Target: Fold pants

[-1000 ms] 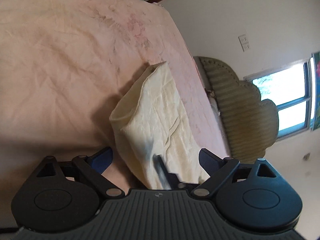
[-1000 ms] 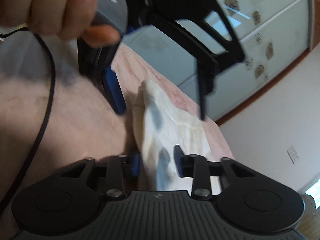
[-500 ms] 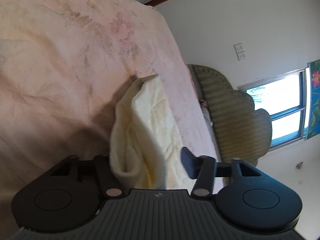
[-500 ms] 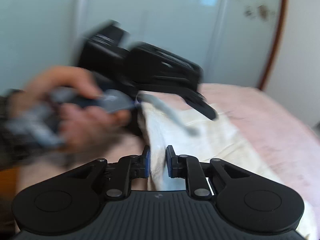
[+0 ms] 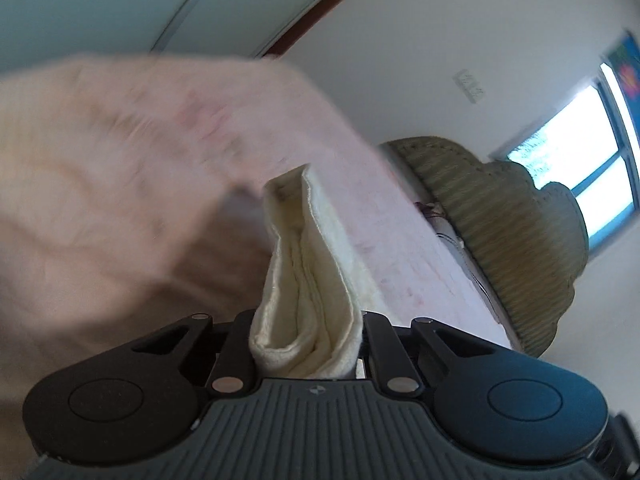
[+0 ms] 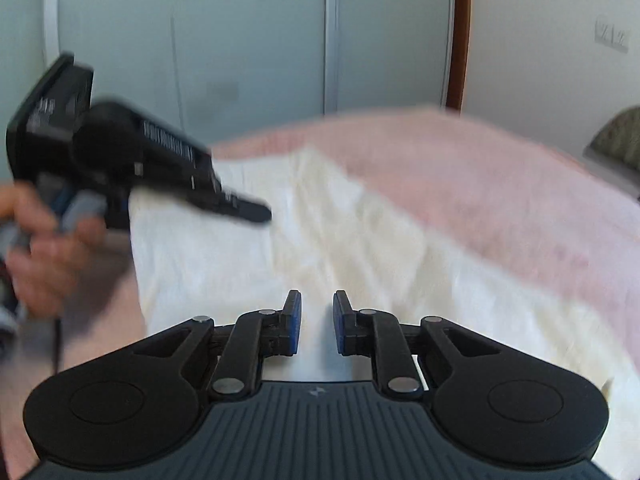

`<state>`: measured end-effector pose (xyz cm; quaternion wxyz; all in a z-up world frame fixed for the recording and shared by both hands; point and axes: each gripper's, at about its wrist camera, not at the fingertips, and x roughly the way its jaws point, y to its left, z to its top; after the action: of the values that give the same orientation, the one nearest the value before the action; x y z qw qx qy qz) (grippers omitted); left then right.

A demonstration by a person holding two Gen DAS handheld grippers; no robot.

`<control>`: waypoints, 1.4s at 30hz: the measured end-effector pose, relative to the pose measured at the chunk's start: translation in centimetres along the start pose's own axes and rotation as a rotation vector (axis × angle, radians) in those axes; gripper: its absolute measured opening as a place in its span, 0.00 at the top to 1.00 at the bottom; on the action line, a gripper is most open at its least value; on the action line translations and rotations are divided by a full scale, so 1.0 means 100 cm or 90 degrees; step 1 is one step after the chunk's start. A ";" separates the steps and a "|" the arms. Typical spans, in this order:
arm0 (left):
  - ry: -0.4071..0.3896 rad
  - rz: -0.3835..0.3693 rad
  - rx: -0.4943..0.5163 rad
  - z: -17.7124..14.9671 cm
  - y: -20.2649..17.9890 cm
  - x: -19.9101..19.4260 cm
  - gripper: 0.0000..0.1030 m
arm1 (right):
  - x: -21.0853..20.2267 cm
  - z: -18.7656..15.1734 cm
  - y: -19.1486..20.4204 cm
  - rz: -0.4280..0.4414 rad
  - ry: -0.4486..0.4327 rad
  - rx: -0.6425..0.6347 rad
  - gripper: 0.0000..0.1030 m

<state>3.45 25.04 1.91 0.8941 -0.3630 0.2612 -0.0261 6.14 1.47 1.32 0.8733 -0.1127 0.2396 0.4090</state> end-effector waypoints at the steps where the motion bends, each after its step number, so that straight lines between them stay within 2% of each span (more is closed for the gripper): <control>1: -0.019 -0.006 0.034 -0.002 -0.017 -0.009 0.87 | -0.007 0.004 -0.001 -0.002 -0.022 0.009 0.84; 4: -0.059 -0.036 0.111 -0.013 -0.064 -0.028 0.87 | -0.031 0.014 -0.009 0.017 -0.089 0.062 0.84; 7: -0.081 -0.067 0.172 -0.029 -0.104 -0.043 0.87 | -0.049 0.016 -0.015 0.043 -0.131 0.102 0.83; 10: -0.100 -0.092 0.223 -0.046 -0.143 -0.045 0.87 | -0.079 0.011 -0.019 0.022 -0.181 0.118 0.83; 14: -0.086 -0.152 0.258 -0.072 -0.186 -0.035 0.86 | -0.122 0.001 -0.033 -0.026 -0.223 0.134 0.83; 19: -0.037 -0.225 0.297 -0.107 -0.237 -0.002 0.83 | -0.165 -0.027 -0.069 -0.090 -0.254 0.182 0.83; 25: 0.032 -0.271 0.337 -0.157 -0.279 0.044 0.80 | -0.201 -0.061 -0.099 -0.167 -0.246 0.227 0.83; 31: 0.084 -0.262 0.378 -0.204 -0.290 0.085 0.79 | -0.213 -0.091 -0.123 -0.221 -0.206 0.275 0.83; 38: 0.116 -0.252 0.414 -0.241 -0.295 0.115 0.79 | -0.213 -0.124 -0.144 -0.245 -0.166 0.331 0.83; 42: 0.157 -0.249 0.413 -0.263 -0.290 0.128 0.71 | -0.211 -0.139 -0.158 -0.243 -0.139 0.376 0.83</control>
<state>5.90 -16.05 -0.38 0.9023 -0.0988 0.2707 -0.3206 2.16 -27.99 0.16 0.9491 0.1459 0.2273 0.1620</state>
